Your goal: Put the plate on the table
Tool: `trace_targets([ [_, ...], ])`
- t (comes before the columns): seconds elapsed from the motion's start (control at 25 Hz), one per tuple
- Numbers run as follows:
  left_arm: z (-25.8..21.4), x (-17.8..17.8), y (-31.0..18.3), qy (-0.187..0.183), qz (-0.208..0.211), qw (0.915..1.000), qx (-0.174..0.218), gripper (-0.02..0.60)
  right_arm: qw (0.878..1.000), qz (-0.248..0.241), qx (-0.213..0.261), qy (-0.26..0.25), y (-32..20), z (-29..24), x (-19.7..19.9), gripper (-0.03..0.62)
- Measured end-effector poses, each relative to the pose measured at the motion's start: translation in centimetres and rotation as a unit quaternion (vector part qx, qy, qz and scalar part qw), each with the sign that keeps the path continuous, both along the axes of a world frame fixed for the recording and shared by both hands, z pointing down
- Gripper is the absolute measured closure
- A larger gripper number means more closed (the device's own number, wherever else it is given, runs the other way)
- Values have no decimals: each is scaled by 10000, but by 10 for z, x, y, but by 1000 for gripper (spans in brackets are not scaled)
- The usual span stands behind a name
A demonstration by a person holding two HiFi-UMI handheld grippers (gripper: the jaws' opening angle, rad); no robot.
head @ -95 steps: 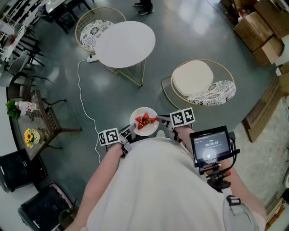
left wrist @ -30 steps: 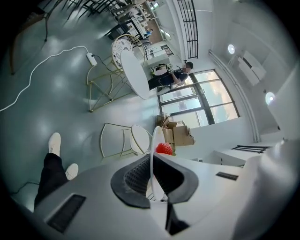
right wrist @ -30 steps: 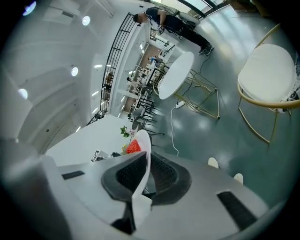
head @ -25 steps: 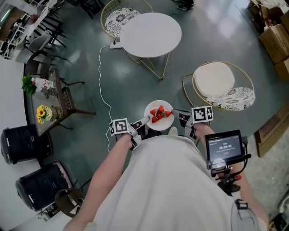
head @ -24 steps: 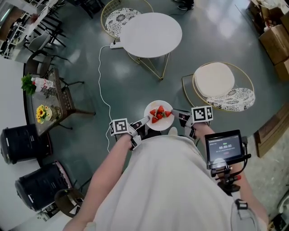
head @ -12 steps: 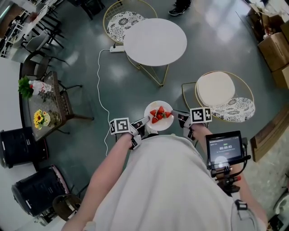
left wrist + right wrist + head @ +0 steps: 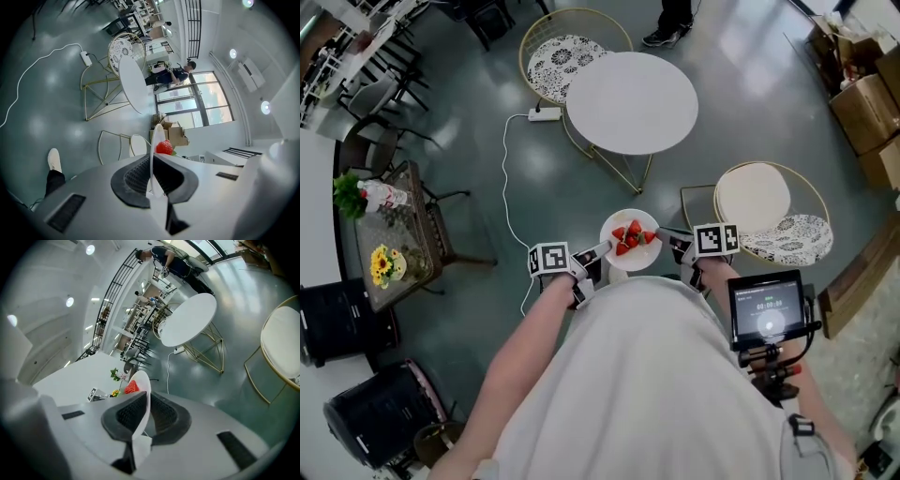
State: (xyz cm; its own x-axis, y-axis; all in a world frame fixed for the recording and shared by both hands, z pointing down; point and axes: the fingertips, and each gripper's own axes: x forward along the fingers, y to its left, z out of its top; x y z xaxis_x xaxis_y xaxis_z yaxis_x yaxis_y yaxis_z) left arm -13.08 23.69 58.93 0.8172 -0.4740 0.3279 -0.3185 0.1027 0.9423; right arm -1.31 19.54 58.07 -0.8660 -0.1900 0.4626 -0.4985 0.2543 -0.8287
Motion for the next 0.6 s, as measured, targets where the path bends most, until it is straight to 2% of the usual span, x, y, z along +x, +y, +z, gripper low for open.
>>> trace_targets([
  [0.28,-16,-14,-14,-83,-12,9998,186,568,9993,-103,355,38,-13,-15,-15,568],
  [0.6,-28,-24,-10,-157,-175,9996,161,568,9990,-203,399,61,-13,-26,-25,568],
])
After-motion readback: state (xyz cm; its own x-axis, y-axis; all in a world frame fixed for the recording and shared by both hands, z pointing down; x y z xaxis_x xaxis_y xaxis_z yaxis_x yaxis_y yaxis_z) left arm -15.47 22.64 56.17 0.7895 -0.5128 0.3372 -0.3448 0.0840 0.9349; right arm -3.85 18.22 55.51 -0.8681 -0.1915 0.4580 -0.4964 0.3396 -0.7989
